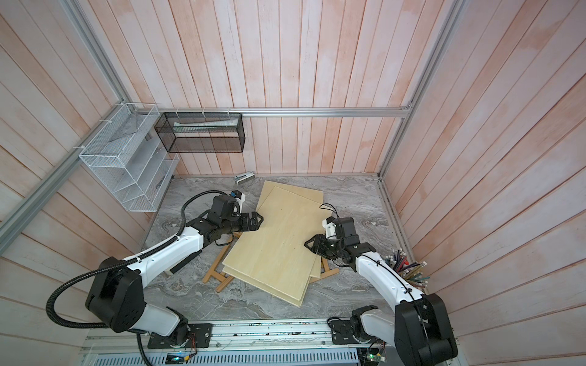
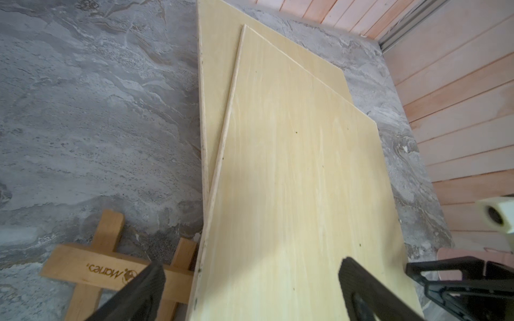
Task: Assemble the easel
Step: Pick up the drawing board.
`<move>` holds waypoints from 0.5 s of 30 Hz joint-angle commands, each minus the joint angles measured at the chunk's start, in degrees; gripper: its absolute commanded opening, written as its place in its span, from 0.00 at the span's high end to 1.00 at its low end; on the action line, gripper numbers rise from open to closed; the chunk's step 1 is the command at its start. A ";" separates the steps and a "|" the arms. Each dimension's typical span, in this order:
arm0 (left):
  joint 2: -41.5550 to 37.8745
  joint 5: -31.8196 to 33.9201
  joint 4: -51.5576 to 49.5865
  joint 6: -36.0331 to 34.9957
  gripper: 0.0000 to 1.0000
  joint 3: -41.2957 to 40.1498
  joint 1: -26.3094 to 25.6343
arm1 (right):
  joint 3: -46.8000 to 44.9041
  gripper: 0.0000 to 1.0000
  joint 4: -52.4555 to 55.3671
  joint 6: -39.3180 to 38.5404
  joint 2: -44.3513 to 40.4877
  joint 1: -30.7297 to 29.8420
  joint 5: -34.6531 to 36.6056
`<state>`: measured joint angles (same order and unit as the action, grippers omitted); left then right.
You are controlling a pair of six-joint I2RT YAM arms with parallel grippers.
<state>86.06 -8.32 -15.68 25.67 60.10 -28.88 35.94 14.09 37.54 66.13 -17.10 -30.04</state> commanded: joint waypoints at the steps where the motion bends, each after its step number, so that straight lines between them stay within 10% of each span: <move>1: 0.76 -1.84 -1.39 -1.85 0.00 0.75 -0.61 | -1.00 0.50 5.00 0.44 -3.16 0.06 1.35; 15: 2.23 3.23 -3.21 -0.67 0.00 0.26 -1.35 | -6.43 0.46 8.05 -0.54 -5.53 0.05 -1.94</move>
<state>86.98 -6.87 -17.41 25.10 60.10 -29.82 31.75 16.93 37.65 59.72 -16.95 -31.35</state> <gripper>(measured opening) 0.999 0.539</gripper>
